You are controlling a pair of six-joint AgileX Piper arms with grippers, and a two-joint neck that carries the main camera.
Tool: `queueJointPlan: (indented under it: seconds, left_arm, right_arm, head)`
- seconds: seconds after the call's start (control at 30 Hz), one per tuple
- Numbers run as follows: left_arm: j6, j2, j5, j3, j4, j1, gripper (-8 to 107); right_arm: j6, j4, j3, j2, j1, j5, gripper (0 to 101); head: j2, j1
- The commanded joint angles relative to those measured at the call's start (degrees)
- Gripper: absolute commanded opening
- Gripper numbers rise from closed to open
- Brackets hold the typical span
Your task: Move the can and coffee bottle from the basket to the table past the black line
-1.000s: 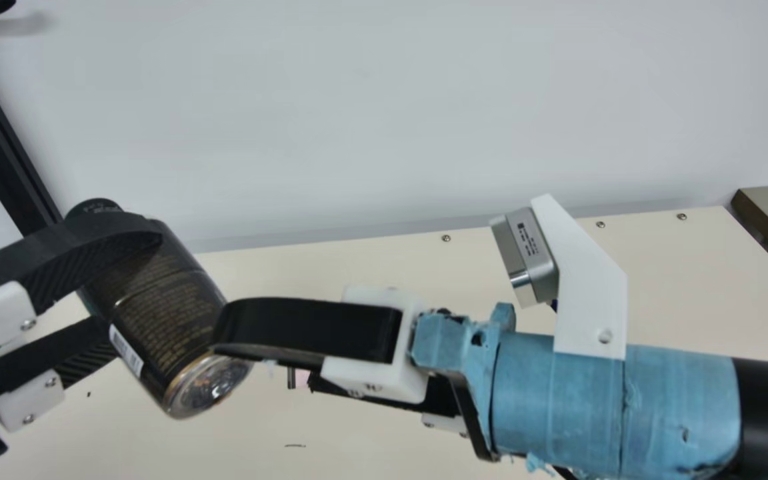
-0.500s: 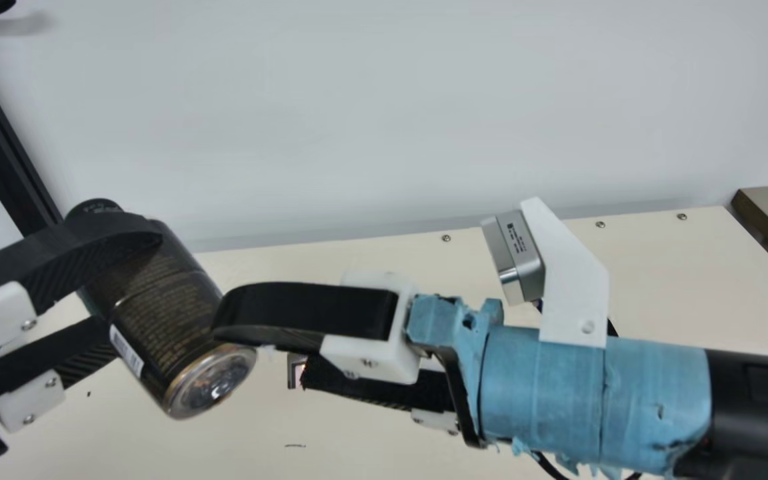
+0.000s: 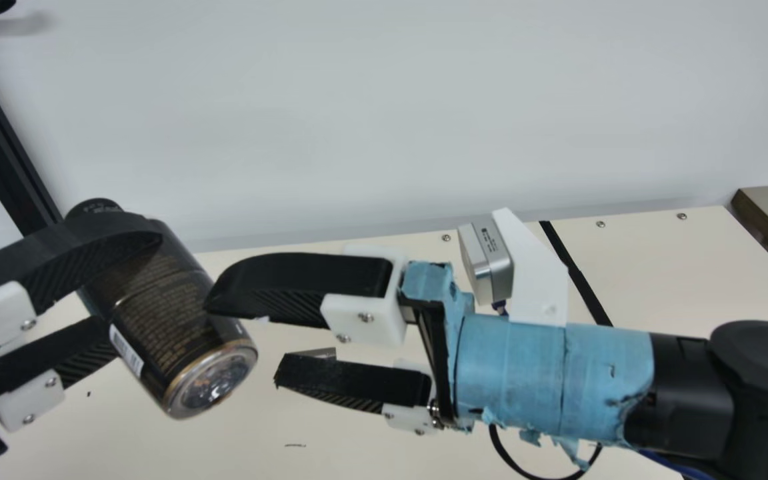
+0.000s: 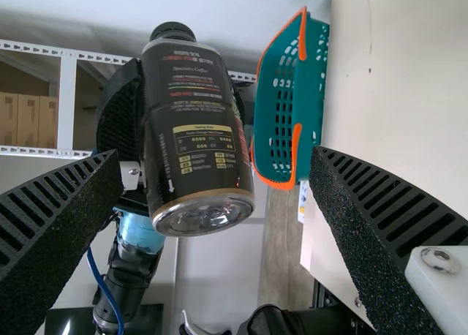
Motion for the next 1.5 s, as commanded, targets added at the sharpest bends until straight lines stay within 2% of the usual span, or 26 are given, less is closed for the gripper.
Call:
queueJointPlan:
  seconds: [0.0,0.4,0.73,1.07,1.47]
  left_arm:
    - [-0.86,-0.03,0.18,-0.13,0.25,0.07,10]
    - [-2.86,0.61,-0.26,1.0,0.15,-0.88,10]
    - [-5.04,0.7,-0.6,1.31,-1.16,-0.93,10]
    - [-13.69,0.61,-1.96,2.32,-1.16,-1.72,10]
    - [-13.64,0.64,-2.01,2.26,-1.3,-1.63,10]
  right_arm:
    - [-0.33,0.9,0.0,0.81,0.09,0.47,101]
    - [-3.55,6.29,0.34,2.83,-0.51,1.96,101]
    - [-3.54,6.46,0.32,2.84,-0.51,1.81,101]
    - [-3.54,6.46,0.32,2.84,-0.51,1.81,101]
    - [-2.58,6.42,-0.83,3.31,0.52,1.91,101]
  head:
    - [-0.71,-1.52]
    - [-0.71,-1.52]
    - [-0.71,-1.52]
    - [-0.71,-1.52]
    - [-0.71,-1.52]
